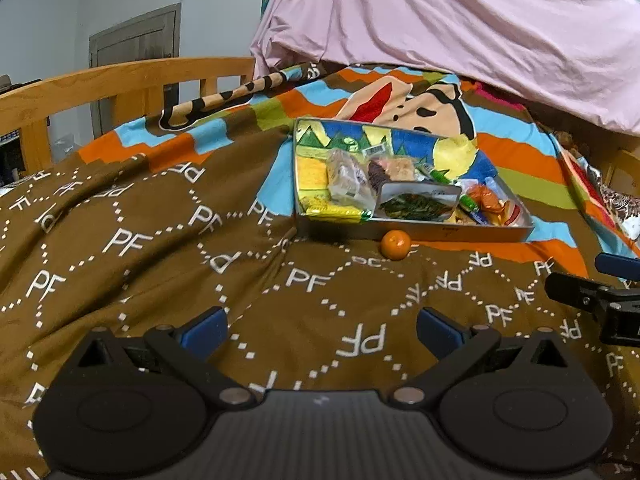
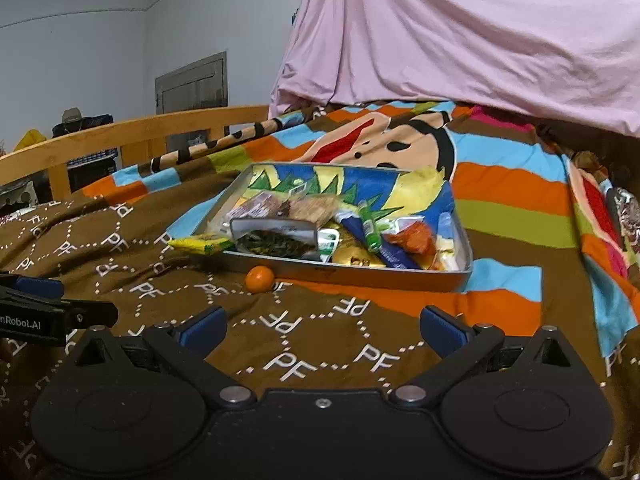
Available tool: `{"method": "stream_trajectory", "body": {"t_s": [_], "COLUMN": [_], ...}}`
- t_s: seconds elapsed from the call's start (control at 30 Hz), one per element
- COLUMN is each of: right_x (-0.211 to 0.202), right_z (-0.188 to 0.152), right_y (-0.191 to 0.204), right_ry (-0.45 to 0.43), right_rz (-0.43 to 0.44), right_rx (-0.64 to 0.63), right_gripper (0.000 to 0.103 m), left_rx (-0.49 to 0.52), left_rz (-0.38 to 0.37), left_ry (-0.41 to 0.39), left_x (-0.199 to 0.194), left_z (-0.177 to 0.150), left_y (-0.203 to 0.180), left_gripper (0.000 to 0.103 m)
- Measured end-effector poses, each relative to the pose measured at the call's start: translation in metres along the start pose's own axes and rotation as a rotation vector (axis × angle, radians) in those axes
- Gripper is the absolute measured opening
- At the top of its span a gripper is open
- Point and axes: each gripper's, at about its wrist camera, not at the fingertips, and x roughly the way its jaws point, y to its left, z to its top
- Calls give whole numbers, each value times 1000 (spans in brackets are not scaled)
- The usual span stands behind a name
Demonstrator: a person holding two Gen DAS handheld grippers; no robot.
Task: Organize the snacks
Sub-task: 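Lift both tools back from the tray above the blanket, then lower both tools toward the orange ball and yellow packet beside the tray, then grasp the yellow packet with the left tool while the right tool grasps the orange ball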
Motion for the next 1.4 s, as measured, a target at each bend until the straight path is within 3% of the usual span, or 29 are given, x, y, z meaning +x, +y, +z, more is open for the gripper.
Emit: {"method": "stream_trajectory", "body": {"t_s": [0.4, 1.1, 1.4], "right_x": [33, 133, 162], "right_z": [-4, 15, 19], "right_y": [16, 34, 48], "right_ry": [72, 95, 132], "right_rz": [29, 28, 48], "right_rx": [19, -9, -21], "right_gripper": [102, 102, 87], "left_rx": [-2, -2, 28], "left_rz": [11, -20, -52], "left_ry": [37, 24, 65], "left_x": [15, 93, 115], "left_z": [7, 66, 78], "left_y": [11, 22, 6], "left_gripper": [103, 103, 102]}}
